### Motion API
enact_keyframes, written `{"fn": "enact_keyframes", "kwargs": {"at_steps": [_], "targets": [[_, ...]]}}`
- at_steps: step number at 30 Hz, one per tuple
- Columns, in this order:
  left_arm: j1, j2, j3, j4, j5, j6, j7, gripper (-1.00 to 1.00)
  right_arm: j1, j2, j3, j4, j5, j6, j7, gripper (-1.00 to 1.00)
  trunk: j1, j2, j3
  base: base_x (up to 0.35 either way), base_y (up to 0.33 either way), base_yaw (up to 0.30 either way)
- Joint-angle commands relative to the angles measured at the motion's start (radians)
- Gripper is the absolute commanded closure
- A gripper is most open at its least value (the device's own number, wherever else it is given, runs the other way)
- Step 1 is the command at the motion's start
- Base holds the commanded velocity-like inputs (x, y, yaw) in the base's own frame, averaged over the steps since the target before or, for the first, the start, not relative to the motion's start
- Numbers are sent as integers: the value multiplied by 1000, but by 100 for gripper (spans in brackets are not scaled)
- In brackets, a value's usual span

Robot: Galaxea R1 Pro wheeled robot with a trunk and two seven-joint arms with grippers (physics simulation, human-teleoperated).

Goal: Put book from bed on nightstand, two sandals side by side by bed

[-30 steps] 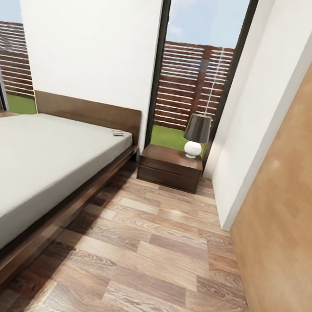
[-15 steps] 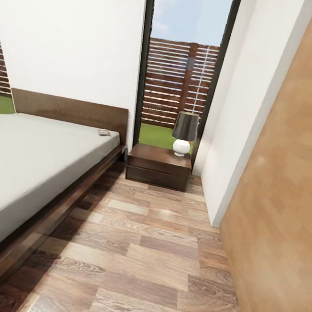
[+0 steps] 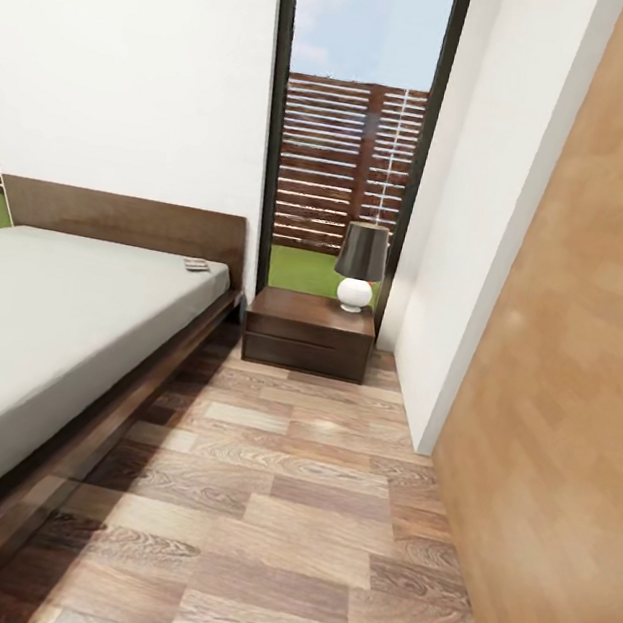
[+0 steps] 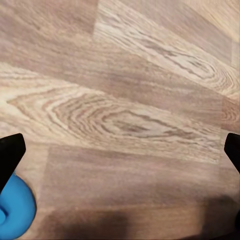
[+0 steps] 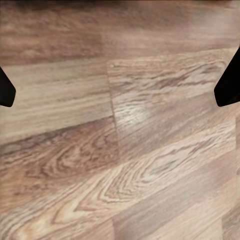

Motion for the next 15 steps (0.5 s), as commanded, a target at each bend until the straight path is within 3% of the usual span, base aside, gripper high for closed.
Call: {"fn": "enact_keyframes", "kwargs": {"at_steps": [1, 15], "targets": [[-1, 0, -6, 2, 8, -4, -3, -100, -2, 0, 5, 4, -4, -8, 4, -100, 0, 0, -1, 59, 0, -7], [-1, 0, -7, 2, 8, -4, -3, -100, -2, 4, 9, 0, -13, -7, -29, -100, 0, 0, -1, 16, 0, -2]]}}
